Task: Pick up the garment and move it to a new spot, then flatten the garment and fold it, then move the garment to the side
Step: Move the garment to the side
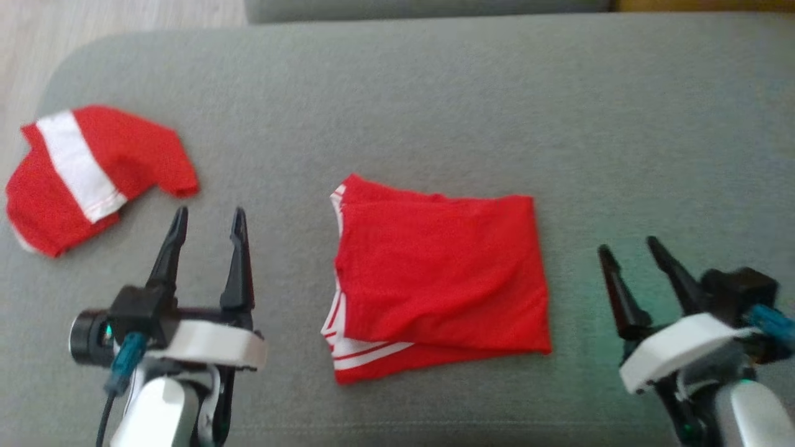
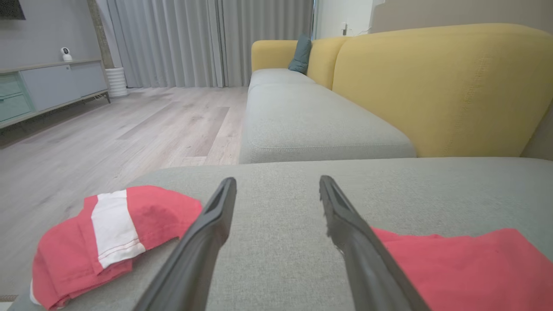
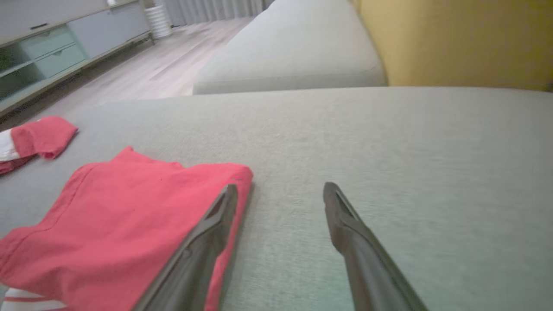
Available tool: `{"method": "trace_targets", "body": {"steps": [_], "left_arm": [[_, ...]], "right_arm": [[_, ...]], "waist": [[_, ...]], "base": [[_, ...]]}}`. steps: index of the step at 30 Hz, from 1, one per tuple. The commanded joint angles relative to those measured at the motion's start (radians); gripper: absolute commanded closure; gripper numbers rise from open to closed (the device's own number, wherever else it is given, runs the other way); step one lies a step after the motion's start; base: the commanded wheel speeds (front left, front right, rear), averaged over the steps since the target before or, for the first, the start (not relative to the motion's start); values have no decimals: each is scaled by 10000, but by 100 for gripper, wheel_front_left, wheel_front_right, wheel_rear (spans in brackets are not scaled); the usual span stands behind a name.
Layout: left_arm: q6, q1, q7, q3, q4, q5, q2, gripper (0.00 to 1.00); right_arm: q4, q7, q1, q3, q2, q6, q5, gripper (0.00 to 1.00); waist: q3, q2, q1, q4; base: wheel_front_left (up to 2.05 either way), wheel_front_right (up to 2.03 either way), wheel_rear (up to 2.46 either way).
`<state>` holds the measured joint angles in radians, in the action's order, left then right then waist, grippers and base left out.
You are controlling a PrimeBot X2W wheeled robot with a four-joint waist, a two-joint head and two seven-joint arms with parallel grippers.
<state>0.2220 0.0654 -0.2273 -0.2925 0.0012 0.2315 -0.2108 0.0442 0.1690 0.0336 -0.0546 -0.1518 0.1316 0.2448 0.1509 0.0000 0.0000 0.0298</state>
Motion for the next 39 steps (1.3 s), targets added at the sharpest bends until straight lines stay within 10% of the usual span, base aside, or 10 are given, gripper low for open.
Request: {"method": "trace_targets", "body": {"steps": [1, 12, 14, 24, 39], "left_arm": [[-53, 487, -148, 331, -203, 20, -43, 0], [-300, 1259, -332, 305, 239, -101, 273, 0], [-311, 1313, -338, 355, 224, -139, 304, 0], [-413, 1280, -342, 578, -3, -404, 356, 0], [-726, 1664, -344, 658, -405, -733, 20, 0]], "right_arm": [[-20, 9, -513, -400, -129, -9, -26, 0], [-3374, -29, -1538, -1274, 448, -9, 238, 4], [-3735, -58, -1694, -1289, 540, -9, 247, 100], [-3952, -448, -2172, -1678, 490, -9, 306, 100], [-3774, -891, -3675, -1948, -1386, -9, 499, 100]], "waist": [[539, 0, 0, 519], [1174, 0, 0, 1276], [1199, 0, 0, 1282], [1198, 0, 0, 665], [1617, 0, 0, -2489]], "base": [[0, 0, 0], [0, 0, 0], [0, 0, 0], [0, 0, 0], [0, 0, 0]]}}
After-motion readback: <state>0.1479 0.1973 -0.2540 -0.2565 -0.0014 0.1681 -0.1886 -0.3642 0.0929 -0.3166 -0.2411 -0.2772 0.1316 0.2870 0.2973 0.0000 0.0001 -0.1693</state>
